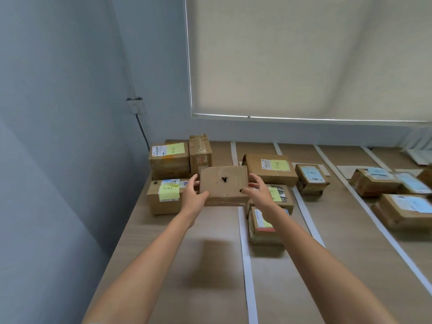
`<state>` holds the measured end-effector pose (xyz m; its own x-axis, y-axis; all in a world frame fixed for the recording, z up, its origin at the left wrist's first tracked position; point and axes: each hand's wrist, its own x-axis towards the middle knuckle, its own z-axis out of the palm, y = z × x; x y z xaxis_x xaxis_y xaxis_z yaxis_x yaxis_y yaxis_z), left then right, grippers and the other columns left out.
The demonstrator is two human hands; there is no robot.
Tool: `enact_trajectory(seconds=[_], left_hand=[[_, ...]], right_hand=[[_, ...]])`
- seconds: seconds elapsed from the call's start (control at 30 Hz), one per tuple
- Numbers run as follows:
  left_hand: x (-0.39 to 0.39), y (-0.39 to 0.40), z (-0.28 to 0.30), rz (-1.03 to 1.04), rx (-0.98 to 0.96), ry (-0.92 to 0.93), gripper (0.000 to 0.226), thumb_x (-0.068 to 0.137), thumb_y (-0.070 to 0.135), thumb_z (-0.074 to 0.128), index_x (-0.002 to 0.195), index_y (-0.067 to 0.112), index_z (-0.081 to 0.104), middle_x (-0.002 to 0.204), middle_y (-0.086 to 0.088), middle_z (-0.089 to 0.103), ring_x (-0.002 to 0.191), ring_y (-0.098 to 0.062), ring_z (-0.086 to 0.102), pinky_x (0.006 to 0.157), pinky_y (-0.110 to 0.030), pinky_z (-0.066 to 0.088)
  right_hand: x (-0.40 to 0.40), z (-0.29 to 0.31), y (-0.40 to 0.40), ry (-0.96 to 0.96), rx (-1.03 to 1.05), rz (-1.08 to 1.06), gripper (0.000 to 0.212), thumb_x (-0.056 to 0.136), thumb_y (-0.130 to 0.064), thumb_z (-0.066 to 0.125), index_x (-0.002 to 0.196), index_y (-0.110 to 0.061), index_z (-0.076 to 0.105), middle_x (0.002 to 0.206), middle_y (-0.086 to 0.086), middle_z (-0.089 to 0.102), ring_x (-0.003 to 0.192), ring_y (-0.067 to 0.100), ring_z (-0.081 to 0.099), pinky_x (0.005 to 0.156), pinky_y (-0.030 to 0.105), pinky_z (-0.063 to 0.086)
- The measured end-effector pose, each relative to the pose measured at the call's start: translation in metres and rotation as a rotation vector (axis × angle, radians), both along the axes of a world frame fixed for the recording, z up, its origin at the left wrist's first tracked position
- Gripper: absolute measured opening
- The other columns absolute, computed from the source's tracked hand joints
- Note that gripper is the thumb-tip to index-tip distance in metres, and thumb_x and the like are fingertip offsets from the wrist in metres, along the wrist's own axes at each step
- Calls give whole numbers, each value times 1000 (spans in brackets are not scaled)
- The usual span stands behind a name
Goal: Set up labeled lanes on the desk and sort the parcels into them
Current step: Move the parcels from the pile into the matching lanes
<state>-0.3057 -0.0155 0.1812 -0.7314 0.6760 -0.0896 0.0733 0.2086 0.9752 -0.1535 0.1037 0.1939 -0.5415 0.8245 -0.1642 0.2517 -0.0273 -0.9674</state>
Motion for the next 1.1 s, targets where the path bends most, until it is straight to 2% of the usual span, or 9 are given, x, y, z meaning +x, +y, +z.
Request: enact_trajectory(seconds=[0.13,0.23,0.33,0.5,0.6,0.73,0.83,0.97,1.1], left_hand=[[6,-7,13,2,59,-12,66,88,5,58,144,23,30,138,-4,46,117,-20,49,89,-32,50],[11,-8,18,-26,69,-22,62,90,10,58,143,24,30,139,-5,44,118,-20,49,83,-35,54],[16,-10,16,-32,74,-13,62,89,10,58,143,24,30,140,-6,43,105,-14,51,65,-24,51],[23,-15,11,-11,108,-77,64,88,11,61,143,21,31,145,-8,38,126,-23,44,91,-36,48],[26,-16,7,17,112,-106,59,86,11,63,138,17,37,143,-8,40,126,-22,46,84,-28,49],[28,-19,-1,1,49,-101,34,88,14,62,119,19,49,121,-10,59,96,-17,59,57,-19,53],[29,-20,-5,2,53,-94,34,90,13,59,123,16,50,117,-9,60,98,-19,59,57,-21,52],[34,-21,-6,36,62,-58,38,91,13,57,128,17,47,114,-5,55,100,-19,56,58,-22,51],[41,-21,-8,77,100,-63,38,90,15,59,125,18,46,113,-3,54,101,-20,57,60,-23,52]], right_hand=[[9,6,-4,22,-18,-51,63,86,-12,60,142,-20,34,134,10,48,115,21,50,86,30,43],[14,9,-8,31,-33,-70,60,86,-14,61,140,-21,36,135,10,48,109,21,52,77,27,43],[16,10,-12,41,-32,-105,56,86,-13,61,137,-20,40,132,9,50,98,16,51,60,18,41],[23,4,-18,52,-17,-140,52,82,-11,65,129,-21,43,126,6,51,88,11,55,56,20,47],[29,-1,-22,57,-8,-158,53,79,-14,69,126,-20,45,120,2,51,97,16,55,62,22,51],[35,-5,-25,70,-40,-193,42,79,-17,72,114,-18,48,110,2,57,97,15,57,60,18,52],[40,-6,-26,57,-54,-196,44,79,-16,72,119,-6,55,105,9,65,92,15,61,56,15,51],[44,-6,-30,63,-28,-156,32,79,-13,72,109,-6,61,84,-3,64,79,3,60,48,8,47],[47,-11,-34,112,-11,-179,27,83,-16,69,108,-15,59,93,-1,65,79,3,61,45,7,45]])
